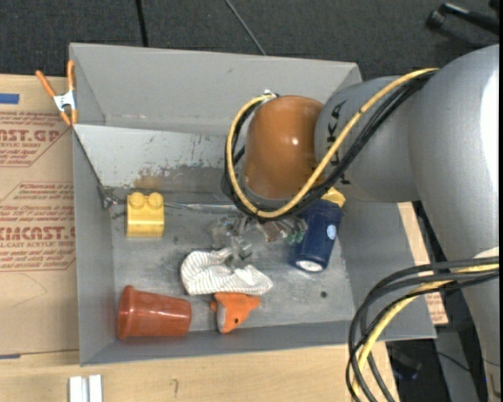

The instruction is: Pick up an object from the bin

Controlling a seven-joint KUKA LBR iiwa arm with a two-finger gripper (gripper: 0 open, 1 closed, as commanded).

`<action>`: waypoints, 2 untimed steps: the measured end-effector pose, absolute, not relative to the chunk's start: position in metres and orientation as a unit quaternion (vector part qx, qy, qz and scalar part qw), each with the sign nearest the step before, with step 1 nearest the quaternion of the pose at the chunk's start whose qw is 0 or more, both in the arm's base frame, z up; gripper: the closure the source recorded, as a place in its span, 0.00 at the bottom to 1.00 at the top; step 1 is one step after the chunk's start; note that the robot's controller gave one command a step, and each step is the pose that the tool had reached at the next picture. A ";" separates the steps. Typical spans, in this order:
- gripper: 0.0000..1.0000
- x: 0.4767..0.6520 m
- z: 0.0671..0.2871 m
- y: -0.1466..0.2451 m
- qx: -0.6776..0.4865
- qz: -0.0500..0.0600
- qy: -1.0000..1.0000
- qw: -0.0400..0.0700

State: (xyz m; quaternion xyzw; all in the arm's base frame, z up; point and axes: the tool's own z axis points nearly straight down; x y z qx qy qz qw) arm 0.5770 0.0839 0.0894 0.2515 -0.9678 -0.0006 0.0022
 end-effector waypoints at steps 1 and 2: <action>1.00 0.578 0.108 0.084 0.251 0.000 -0.968 0.001; 1.00 0.579 0.122 0.084 0.252 0.000 -0.968 -0.002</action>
Offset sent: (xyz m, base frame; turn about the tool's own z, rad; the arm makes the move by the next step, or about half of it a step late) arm 0.0001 -0.0001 0.0516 0.0000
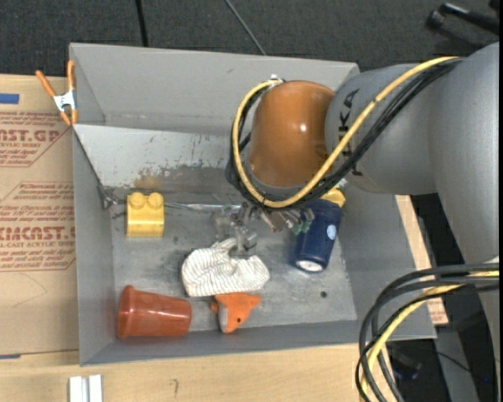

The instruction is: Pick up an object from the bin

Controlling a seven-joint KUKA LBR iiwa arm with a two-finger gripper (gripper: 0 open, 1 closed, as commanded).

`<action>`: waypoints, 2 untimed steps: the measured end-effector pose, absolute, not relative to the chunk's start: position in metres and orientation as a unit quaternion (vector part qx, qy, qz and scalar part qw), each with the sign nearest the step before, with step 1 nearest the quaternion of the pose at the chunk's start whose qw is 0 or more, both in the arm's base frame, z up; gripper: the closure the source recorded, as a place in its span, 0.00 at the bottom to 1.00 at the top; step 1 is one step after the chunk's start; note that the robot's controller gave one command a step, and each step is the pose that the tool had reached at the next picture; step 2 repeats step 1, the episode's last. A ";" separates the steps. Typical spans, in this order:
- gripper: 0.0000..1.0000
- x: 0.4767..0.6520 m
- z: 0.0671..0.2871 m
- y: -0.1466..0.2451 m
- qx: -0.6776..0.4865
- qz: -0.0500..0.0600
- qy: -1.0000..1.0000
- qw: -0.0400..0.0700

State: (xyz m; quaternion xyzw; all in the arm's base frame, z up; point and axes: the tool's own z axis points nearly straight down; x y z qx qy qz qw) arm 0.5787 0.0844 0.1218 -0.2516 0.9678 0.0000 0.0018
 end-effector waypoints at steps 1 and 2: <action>1.00 0.579 0.130 0.084 -0.252 0.000 0.968 0.002; 1.00 0.579 0.130 0.084 -0.252 0.000 0.968 0.002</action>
Offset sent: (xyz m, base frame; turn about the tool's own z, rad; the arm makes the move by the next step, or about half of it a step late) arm 0.0000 0.0001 0.0029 0.0000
